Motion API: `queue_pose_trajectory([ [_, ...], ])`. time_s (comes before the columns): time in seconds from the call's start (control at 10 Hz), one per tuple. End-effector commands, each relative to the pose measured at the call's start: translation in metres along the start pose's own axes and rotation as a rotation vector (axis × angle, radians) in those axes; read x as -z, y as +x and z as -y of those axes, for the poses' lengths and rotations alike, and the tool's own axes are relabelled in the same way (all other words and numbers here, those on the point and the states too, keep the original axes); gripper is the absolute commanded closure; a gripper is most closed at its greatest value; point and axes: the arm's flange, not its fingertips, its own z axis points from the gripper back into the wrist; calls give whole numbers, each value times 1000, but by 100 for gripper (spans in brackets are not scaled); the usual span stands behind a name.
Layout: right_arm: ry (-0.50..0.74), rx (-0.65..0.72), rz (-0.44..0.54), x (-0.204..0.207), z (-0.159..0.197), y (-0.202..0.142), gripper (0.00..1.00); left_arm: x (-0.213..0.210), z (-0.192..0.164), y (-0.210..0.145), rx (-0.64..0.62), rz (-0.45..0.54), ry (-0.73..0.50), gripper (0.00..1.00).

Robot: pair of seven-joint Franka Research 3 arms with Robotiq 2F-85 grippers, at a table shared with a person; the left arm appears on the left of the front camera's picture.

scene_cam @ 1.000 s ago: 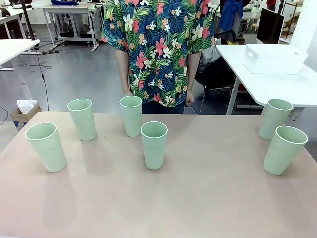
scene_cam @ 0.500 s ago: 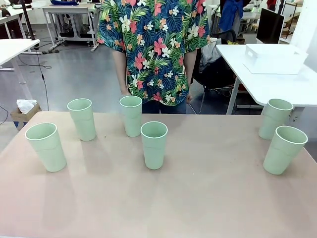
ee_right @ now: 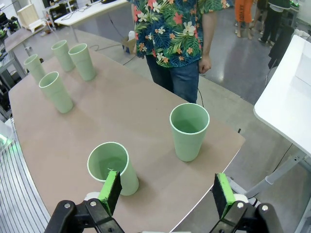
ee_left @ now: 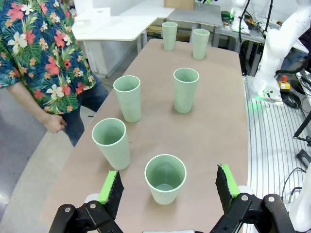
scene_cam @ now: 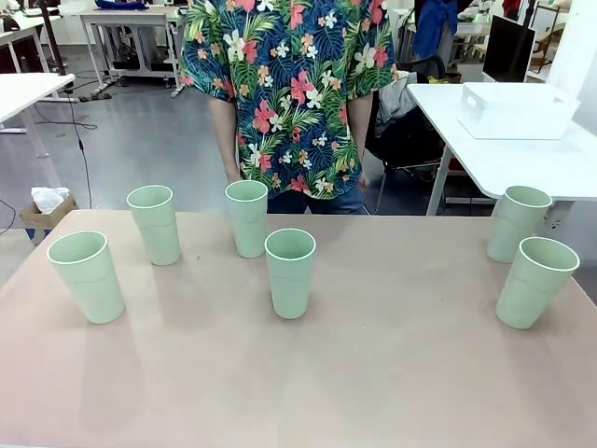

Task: Stack the cups and store them in the basket.
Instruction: Pick up two Reusable plastic cups , one in each hand.

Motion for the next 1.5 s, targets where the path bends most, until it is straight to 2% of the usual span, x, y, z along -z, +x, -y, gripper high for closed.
queue_pose_trajectory([
  [0.0,4,-24,27,0,3,0,0,0,0,1,2,9,-7,0],
  [1.2,4,-24,27,0,3,0,0,0,0,1,2,9,-7,0],
  [1.3,0,0,0,0,0,0,0,0,0,0,0,0,0,0],
  [1.4,32,-37,-15,18,3,10,0,3,-8,-7,-20,-5,-20,0],
])
